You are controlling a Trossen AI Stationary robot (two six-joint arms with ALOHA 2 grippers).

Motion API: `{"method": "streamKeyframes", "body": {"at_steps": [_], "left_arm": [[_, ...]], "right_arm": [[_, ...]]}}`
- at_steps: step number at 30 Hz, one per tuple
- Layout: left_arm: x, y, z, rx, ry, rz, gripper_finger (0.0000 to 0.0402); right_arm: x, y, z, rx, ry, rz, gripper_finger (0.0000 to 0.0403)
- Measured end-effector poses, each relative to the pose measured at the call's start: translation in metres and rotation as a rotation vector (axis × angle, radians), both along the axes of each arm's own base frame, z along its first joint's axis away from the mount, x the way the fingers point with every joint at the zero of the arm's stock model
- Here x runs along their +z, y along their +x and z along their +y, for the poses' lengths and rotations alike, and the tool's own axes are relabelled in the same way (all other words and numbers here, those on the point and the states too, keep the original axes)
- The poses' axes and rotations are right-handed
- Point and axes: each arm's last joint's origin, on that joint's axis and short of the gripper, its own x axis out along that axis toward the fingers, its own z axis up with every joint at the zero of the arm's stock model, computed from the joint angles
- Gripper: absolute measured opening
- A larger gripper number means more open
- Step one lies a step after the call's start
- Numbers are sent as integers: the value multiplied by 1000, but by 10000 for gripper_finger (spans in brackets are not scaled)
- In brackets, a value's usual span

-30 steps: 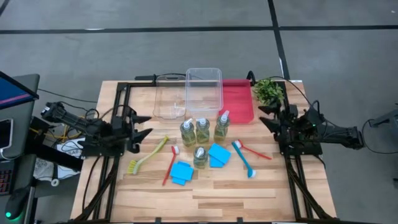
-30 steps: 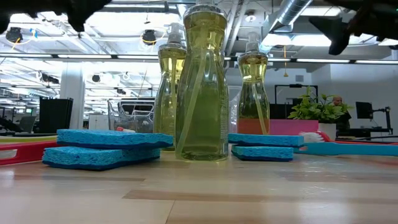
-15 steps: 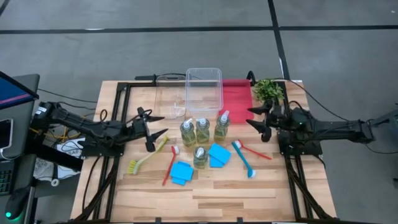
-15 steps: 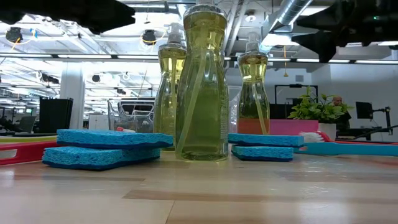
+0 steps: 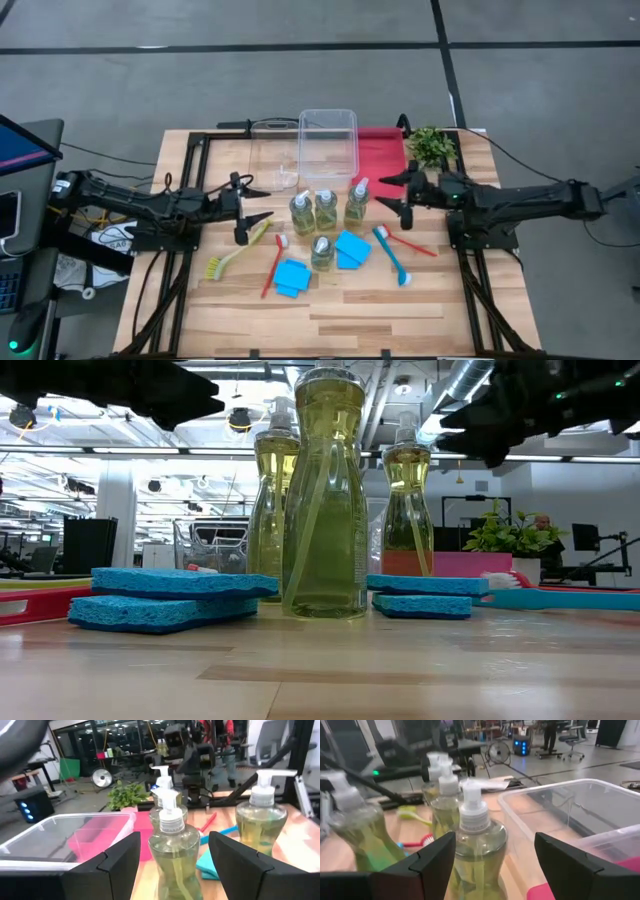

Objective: Pick & Place Kitchen Sink Supplies
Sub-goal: Put the green dish soap into the white bin

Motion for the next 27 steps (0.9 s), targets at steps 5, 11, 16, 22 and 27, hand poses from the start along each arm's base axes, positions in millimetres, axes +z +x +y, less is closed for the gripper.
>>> {"method": "streamKeyframes", "body": {"at_steps": [5,11,16,22,27], "left_arm": [[0,1,3,19,-25,-3,237],[0,1,4,20,-25,-3,237],[0,1,4,20,-25,-3,237],[0,1,4,20,-25,-4,237],[0,1,4,20,-25,-4,237]], "right_arm": [[-2,9,-1,4,-45,8,265],[0,12,-1,3,-74,-29,265],[1,12,-1,3,-74,-33,265],[0,14,-1,3,-67,-35,265],[0,15,-1,6,-66,-34,265]]}}
